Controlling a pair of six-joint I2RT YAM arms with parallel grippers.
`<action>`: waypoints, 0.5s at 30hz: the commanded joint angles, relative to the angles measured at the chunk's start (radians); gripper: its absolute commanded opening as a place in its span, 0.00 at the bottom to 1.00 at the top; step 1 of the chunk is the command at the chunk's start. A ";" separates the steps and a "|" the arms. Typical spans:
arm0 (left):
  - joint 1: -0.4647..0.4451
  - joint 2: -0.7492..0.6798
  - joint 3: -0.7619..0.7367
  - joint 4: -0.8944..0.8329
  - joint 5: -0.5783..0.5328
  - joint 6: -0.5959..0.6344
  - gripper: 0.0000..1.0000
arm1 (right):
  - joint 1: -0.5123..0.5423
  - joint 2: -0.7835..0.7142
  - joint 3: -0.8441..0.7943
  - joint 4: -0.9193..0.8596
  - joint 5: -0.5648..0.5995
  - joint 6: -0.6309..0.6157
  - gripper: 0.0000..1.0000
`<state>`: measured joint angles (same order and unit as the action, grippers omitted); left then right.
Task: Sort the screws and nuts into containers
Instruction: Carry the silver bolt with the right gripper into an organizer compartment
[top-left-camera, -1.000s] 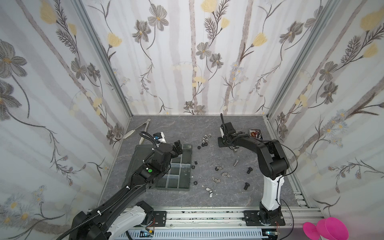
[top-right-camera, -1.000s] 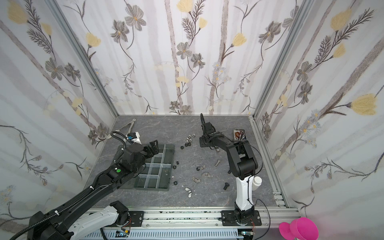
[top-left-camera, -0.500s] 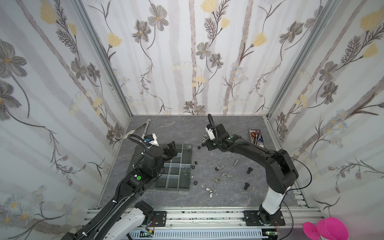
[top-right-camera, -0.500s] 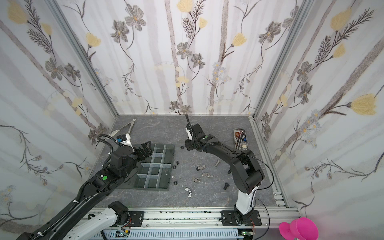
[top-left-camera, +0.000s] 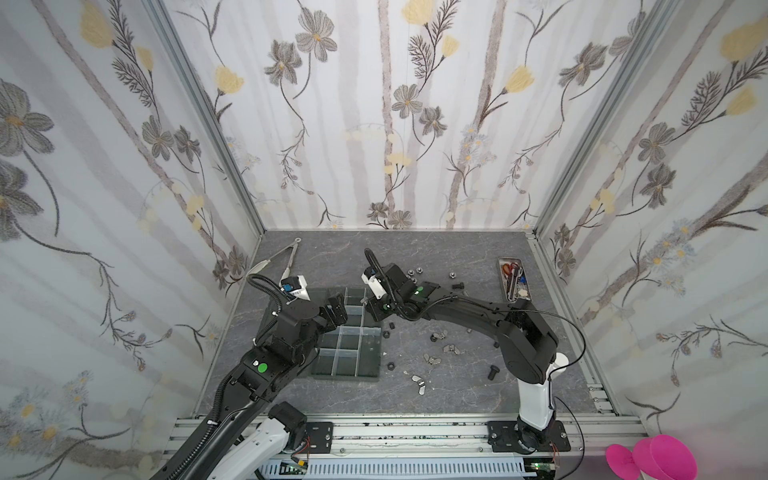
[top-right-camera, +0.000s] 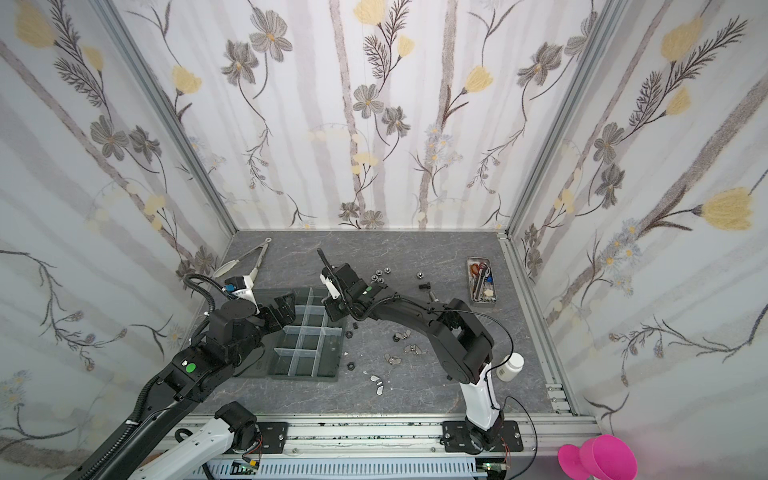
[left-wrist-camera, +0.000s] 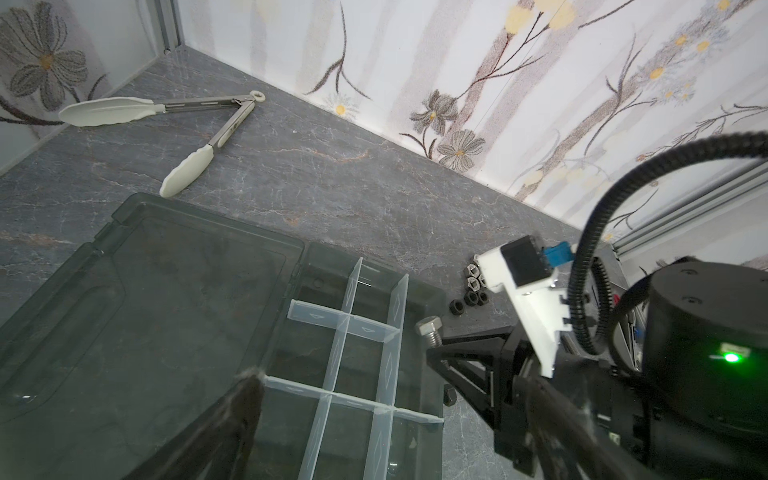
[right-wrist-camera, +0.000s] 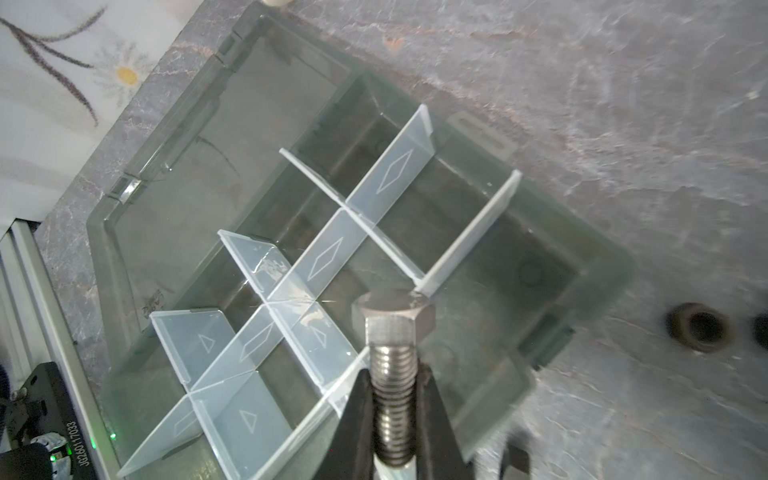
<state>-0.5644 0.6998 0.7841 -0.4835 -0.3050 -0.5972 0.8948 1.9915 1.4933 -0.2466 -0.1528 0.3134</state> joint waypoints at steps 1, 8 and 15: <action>0.001 0.009 0.011 -0.005 0.047 0.010 1.00 | 0.012 0.016 0.003 0.030 -0.013 0.039 0.09; 0.000 0.042 0.035 -0.024 0.063 0.036 1.00 | 0.008 0.070 0.034 0.007 0.016 0.076 0.09; 0.001 0.017 0.031 -0.022 0.069 0.026 1.00 | -0.002 0.087 0.048 -0.015 0.059 0.098 0.10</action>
<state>-0.5640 0.7246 0.8082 -0.5053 -0.2413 -0.5709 0.8951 2.0747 1.5391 -0.2569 -0.1238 0.3855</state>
